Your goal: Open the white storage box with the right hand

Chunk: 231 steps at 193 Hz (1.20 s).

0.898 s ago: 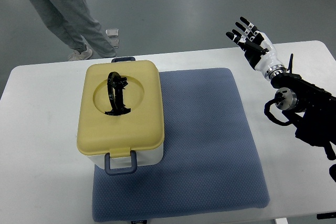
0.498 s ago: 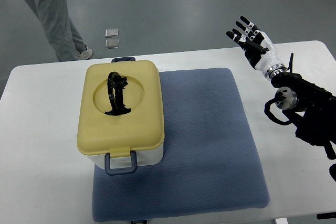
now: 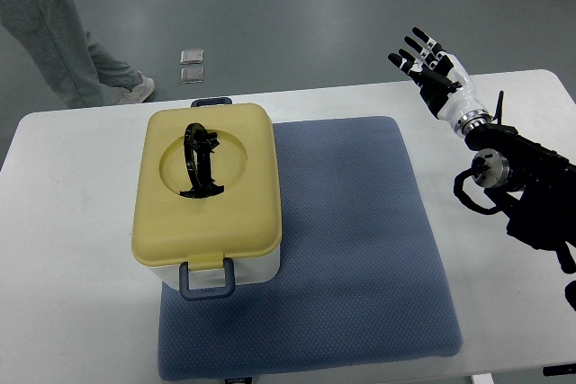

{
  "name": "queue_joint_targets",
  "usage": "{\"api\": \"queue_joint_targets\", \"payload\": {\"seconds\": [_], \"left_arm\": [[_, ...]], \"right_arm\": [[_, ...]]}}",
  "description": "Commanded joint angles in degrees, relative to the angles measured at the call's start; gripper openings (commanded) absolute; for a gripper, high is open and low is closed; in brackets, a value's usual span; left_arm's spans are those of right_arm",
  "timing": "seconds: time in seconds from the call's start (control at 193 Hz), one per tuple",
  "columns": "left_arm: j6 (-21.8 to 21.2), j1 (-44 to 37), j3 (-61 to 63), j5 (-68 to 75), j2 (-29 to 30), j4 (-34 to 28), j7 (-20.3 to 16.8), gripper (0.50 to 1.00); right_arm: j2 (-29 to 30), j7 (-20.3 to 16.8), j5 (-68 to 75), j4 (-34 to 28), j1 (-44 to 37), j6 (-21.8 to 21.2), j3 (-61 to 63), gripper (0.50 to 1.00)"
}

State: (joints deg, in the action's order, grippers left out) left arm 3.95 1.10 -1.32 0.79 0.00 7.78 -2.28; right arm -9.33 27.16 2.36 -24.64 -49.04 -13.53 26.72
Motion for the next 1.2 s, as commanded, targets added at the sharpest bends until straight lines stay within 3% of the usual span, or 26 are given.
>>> {"api": "queue_joint_targets", "payload": {"seconds": [0.0, 0.493, 0.701, 0.914, 1.194], "left_arm": [[0.0, 0.0, 0.0, 0.0, 0.0, 0.0, 0.0, 1.0], [0.0, 0.2, -0.1, 0.0, 0.0, 0.0, 0.0, 1.0], [0.0, 0.2, 0.0, 0.0, 0.0, 0.0, -0.1, 1.0], [0.0, 0.2, 0.0, 0.0, 0.0, 0.0, 0.0, 1.0], [0.0, 0.2, 0.0, 0.0, 0.0, 0.0, -0.1, 1.0]], "right_arm": [[-0.1, 0.0, 0.0, -0.1, 0.0, 0.0, 0.0, 0.926], [-1.8, -0.1, -4.2, -1.6, -4.4, 0.7, -2.1, 0.924], [-6.4, 0.0, -22.8, -8.4, -10.3, 0.7, -4.0, 0.924], [-11.4, 0.9, -45.2, -18.7, -17.6, -2.2, -4.0, 0.921], [-11.1, 1.7, -68.7, -27.7, -25.5, -7.9, -4.0, 0.921]]}}
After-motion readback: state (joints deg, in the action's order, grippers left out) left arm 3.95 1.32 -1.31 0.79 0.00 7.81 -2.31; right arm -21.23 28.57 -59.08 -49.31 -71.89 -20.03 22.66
